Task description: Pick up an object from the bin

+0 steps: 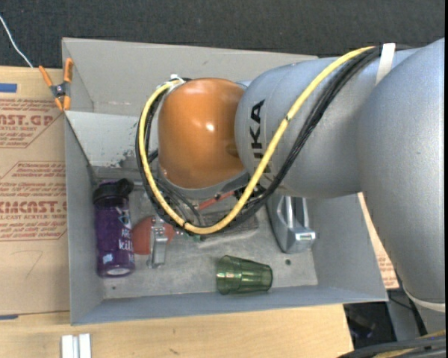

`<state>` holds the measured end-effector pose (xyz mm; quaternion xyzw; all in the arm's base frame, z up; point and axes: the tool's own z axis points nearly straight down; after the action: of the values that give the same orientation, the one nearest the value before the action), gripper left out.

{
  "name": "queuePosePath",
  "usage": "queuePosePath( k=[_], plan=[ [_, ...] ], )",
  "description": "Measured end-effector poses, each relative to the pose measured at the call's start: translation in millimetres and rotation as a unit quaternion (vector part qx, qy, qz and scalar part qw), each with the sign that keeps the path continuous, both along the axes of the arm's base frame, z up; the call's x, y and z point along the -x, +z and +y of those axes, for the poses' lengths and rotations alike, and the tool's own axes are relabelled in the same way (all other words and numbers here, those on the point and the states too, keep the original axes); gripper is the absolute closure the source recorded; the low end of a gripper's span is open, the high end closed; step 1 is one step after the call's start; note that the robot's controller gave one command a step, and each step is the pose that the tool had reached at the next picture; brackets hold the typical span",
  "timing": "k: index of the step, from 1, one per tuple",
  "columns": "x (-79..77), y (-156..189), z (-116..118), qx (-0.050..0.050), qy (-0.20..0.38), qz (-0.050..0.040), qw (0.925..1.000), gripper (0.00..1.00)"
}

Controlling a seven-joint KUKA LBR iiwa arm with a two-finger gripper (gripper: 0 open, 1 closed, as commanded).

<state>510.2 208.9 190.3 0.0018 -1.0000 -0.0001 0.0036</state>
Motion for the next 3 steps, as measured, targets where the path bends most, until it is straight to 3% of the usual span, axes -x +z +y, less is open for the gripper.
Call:
queuePosePath(
  k=[1,2,3],
  plan=[
    [-2.3,5,-1,-0.001,-0.002,-0.0038,1.0,0.0],
    [-46.9,-122,-59,-0.001,0.119,-0.0012,0.9929,0.0],
    [-39.0,-30,-58,-0.002,0.14,-0.0041,0.9902,0.0]
  ],
)
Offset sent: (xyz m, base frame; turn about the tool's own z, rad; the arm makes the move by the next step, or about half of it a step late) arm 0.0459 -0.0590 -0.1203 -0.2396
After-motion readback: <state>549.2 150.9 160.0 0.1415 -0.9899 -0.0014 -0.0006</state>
